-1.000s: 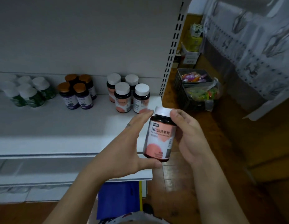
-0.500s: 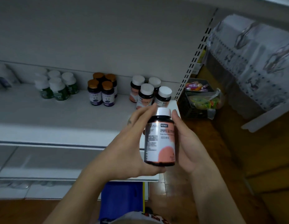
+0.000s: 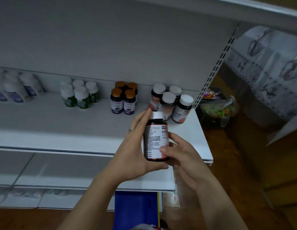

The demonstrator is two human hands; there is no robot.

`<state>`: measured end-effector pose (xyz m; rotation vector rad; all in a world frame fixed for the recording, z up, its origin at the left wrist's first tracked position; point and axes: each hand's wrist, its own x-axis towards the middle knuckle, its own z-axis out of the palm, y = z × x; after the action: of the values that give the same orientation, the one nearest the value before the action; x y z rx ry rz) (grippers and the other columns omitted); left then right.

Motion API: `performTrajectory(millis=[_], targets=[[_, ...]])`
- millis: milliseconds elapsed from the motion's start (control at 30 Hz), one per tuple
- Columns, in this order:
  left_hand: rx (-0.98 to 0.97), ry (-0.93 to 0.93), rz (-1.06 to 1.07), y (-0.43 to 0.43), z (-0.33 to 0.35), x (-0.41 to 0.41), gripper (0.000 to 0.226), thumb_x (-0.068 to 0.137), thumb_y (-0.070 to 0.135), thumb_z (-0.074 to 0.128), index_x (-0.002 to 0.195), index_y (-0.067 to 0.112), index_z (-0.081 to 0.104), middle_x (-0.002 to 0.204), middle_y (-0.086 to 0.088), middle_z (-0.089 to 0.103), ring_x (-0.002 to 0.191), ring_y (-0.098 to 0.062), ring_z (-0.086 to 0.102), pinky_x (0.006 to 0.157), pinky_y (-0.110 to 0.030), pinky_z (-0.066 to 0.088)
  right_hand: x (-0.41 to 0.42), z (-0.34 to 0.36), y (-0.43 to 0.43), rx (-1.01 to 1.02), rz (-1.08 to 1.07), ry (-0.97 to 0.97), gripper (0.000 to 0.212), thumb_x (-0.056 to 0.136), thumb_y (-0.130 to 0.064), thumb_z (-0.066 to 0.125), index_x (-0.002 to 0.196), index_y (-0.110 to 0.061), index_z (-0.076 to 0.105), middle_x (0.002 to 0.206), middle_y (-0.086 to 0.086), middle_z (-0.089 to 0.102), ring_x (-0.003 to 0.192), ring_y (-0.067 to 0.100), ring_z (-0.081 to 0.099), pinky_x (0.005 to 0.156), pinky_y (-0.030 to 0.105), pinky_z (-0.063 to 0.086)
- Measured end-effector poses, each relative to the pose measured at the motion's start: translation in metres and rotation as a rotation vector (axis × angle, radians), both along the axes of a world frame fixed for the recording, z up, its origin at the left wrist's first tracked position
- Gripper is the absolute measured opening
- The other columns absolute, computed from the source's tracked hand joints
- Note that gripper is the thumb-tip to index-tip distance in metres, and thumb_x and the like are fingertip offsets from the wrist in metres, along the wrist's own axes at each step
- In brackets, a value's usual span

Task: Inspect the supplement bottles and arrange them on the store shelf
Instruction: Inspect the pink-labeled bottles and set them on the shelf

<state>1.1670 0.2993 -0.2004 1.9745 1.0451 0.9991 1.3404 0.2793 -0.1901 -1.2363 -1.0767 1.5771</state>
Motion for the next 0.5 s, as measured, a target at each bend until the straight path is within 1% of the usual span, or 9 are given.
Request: performTrajectory(millis=[67,100,133,200,267,333,400,433,500], targets=[[-0.041,-0.023,-0.03,0.002,-0.002,-0.003,0.134,0.053,0.045,0.092,0.153,0.04,0.003,0.153,0.031,0.004,0.138,0.013,0.019,0.104,-0.004,0.029,0.0,-0.003,0.0,-0.029,-0.018,0.075,0.045,0.079,-0.011,0.066,0.124,-0.017,0.062,0.112,0.017,0.071,0.109,0.037,0.064,0.091,0.041,0.056],[-0.066,-0.025,-0.043,0.004,-0.002,-0.005,0.132,0.054,0.05,0.089,0.152,0.043,0.002,0.154,0.03,0.008,0.139,0.012,0.021,0.107,-0.008,0.03,0.0,-0.004,0.0,-0.037,-0.021,0.106,0.048,0.078,-0.013,0.063,0.126,-0.016,0.061,0.115,0.018,0.07,0.113,0.038,0.063,0.096,0.046,0.052],[-0.091,-0.026,-0.057,0.005,-0.003,-0.007,0.129,0.055,0.053,0.088,0.152,0.046,0.004,0.153,0.029,0.017,0.138,0.009,0.026,0.109,-0.014,0.032,0.0,-0.006,0.0,-0.043,-0.022,0.129,0.05,0.078,-0.013,0.062,0.128,-0.015,0.06,0.117,0.019,0.069,0.115,0.04,0.061,0.1,0.05,0.048],[-0.117,-0.025,-0.084,0.007,-0.003,-0.011,0.123,0.058,0.048,0.089,0.151,0.05,0.008,0.144,0.032,0.033,0.134,0.007,0.035,0.111,-0.021,0.034,0.0,-0.008,0.002,-0.05,-0.028,0.171,0.053,0.078,-0.012,0.061,0.131,-0.014,0.057,0.12,0.02,0.067,0.117,0.042,0.059,0.104,0.054,0.044],[-0.108,-0.018,-0.097,0.008,-0.002,-0.013,0.12,0.06,0.043,0.09,0.15,0.051,0.011,0.141,0.032,0.037,0.131,0.007,0.038,0.109,-0.021,0.035,-0.001,-0.01,0.003,-0.047,-0.03,0.208,0.054,0.078,-0.01,0.061,0.131,-0.014,0.056,0.122,0.022,0.066,0.118,0.044,0.058,0.104,0.057,0.042],[-0.095,-0.013,-0.098,0.01,-0.001,-0.015,0.12,0.06,0.041,0.091,0.149,0.052,0.013,0.137,0.036,0.037,0.129,0.009,0.038,0.106,-0.015,0.035,-0.002,-0.01,0.004,-0.044,-0.027,0.234,0.055,0.077,-0.009,0.06,0.131,-0.014,0.056,0.123,0.022,0.065,0.119,0.044,0.057,0.104,0.056,0.043],[-0.086,-0.018,-0.096,0.012,-0.002,-0.017,0.119,0.059,0.04,0.091,0.149,0.052,0.014,0.133,0.043,0.035,0.126,0.013,0.038,0.102,-0.006,0.033,-0.003,-0.009,0.005,-0.043,-0.028,0.253,0.055,0.077,-0.008,0.06,0.131,-0.014,0.055,0.122,0.02,0.066,0.117,0.041,0.06,0.099,0.05,0.05],[-0.088,-0.022,-0.093,0.012,-0.002,-0.018,0.119,0.058,0.04,0.091,0.149,0.052,0.014,0.133,0.043,0.035,0.126,0.013,0.038,0.101,-0.004,0.032,-0.004,-0.008,0.006,-0.042,-0.028,0.263,0.055,0.076,-0.008,0.06,0.131,-0.014,0.055,0.121,0.02,0.067,0.114,0.038,0.062,0.096,0.046,0.053],[-0.085,-0.029,-0.087,0.013,-0.003,-0.02,0.12,0.058,0.04,0.091,0.15,0.05,0.015,0.135,0.038,0.037,0.127,0.011,0.039,0.101,-0.005,0.033,-0.007,-0.008,0.007,-0.037,-0.026,0.278,0.055,0.077,-0.007,0.06,0.131,-0.013,0.055,0.12,0.019,0.068,0.111,0.035,0.064,0.091,0.041,0.056]])
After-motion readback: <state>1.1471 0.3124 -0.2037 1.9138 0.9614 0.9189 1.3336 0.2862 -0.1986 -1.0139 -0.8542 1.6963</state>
